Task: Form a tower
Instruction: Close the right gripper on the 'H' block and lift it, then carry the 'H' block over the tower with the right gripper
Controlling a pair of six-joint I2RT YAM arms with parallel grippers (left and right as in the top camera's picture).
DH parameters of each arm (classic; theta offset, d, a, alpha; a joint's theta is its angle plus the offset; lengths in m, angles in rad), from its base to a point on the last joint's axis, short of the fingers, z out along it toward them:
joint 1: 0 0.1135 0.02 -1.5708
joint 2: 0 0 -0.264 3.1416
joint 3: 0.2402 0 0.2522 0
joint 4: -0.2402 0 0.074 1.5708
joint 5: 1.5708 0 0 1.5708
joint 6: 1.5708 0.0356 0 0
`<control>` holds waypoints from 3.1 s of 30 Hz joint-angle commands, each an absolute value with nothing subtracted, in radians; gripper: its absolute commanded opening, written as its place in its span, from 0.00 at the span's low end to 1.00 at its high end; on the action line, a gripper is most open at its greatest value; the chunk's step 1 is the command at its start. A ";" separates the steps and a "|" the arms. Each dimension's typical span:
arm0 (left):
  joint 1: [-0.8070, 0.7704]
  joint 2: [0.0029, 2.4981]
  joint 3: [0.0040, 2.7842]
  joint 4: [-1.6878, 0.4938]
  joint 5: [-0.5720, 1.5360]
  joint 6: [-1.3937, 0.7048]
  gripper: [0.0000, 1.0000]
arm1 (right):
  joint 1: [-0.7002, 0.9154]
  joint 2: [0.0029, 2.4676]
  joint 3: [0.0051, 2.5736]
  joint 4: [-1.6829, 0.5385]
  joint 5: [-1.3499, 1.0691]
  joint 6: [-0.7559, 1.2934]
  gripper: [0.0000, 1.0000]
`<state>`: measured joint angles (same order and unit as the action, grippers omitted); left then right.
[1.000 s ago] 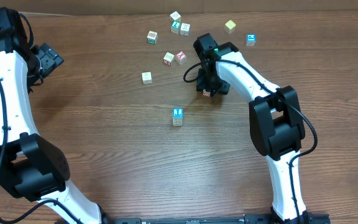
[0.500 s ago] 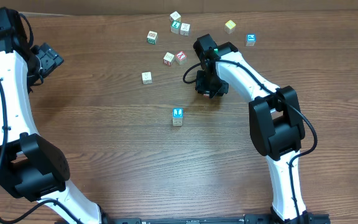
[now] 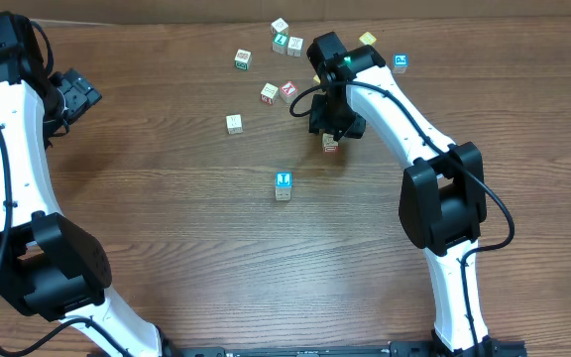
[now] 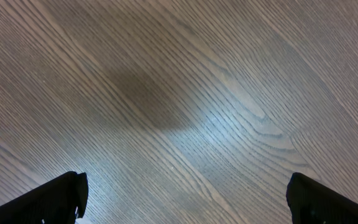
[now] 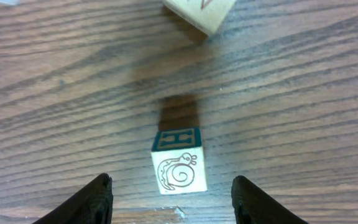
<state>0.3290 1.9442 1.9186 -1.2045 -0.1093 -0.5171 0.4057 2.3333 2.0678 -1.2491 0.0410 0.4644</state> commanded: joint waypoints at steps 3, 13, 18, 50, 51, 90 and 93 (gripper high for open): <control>0.324 1.942 1.919 -1.203 -0.115 -0.512 1.00 | 0.405 2.336 2.008 -1.219 0.051 0.431 0.63; 0.324 1.942 1.919 -1.203 -0.115 -0.512 1.00 | 0.405 2.336 1.896 -1.076 0.052 0.358 0.50; 0.324 1.942 1.919 -1.203 -0.115 -0.512 1.00 | 0.405 2.336 1.898 -1.064 0.066 0.358 0.51; 0.324 1.942 1.919 -1.203 -0.115 -0.512 0.99 | 0.405 2.276 2.204 -1.330 0.106 0.358 0.29; 0.324 1.942 1.919 -1.203 -0.115 -0.512 1.00 | 0.405 2.267 2.245 -1.362 0.101 0.358 0.29; 0.324 1.942 1.919 -1.203 -0.115 -0.512 1.00 | 0.679 2.201 2.372 -1.694 -0.099 0.442 0.24; 0.324 1.942 1.919 -1.203 -0.115 -0.512 1.00 | 0.693 2.201 2.361 -1.694 -0.066 0.483 0.24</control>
